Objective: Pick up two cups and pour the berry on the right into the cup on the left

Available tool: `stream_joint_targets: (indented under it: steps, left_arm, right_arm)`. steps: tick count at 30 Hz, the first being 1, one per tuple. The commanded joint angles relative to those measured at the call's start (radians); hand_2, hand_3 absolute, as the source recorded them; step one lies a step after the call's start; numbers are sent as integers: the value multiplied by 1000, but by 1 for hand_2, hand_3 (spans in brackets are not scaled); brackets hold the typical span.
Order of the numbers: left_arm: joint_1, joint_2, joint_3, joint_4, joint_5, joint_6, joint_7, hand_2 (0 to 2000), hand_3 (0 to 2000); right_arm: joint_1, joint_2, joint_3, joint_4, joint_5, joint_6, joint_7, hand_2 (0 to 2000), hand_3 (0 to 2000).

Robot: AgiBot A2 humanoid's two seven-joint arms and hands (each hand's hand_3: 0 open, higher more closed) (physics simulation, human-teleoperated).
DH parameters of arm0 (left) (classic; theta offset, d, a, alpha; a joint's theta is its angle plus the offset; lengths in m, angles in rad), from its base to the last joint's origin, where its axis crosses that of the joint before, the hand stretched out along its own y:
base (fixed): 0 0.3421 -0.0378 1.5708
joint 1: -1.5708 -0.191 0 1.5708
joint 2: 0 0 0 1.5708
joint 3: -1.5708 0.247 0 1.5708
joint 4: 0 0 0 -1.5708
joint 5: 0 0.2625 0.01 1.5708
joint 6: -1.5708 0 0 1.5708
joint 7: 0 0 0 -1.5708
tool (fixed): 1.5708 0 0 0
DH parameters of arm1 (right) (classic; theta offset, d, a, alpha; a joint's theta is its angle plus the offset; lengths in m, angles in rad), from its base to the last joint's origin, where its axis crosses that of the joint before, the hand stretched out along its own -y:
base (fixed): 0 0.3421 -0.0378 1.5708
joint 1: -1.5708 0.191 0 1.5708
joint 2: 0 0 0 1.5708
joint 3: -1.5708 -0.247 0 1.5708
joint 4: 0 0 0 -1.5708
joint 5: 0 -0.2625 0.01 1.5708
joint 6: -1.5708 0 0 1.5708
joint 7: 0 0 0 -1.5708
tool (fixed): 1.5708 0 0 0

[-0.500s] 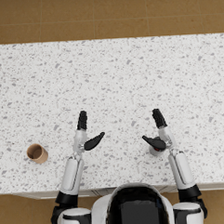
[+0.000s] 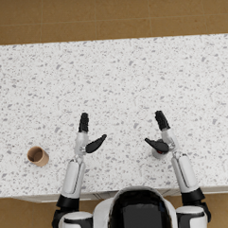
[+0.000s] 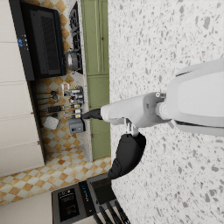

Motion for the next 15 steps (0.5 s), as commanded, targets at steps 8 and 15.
stream_joint_targets:
  steps: [8, 15]
  left_arm:
    - [-104, -10, -163, -65, 0, -94, -94, 0, 0]
    - [-262, 17, -360, -177, 219, -100, -100, 0, 0]
  right_arm:
    - [-91, 19, -69, 114, 31, -93, 94, 0, 0]
    - [-230, 51, -146, 224, 250, -99, 100, 0, 0]
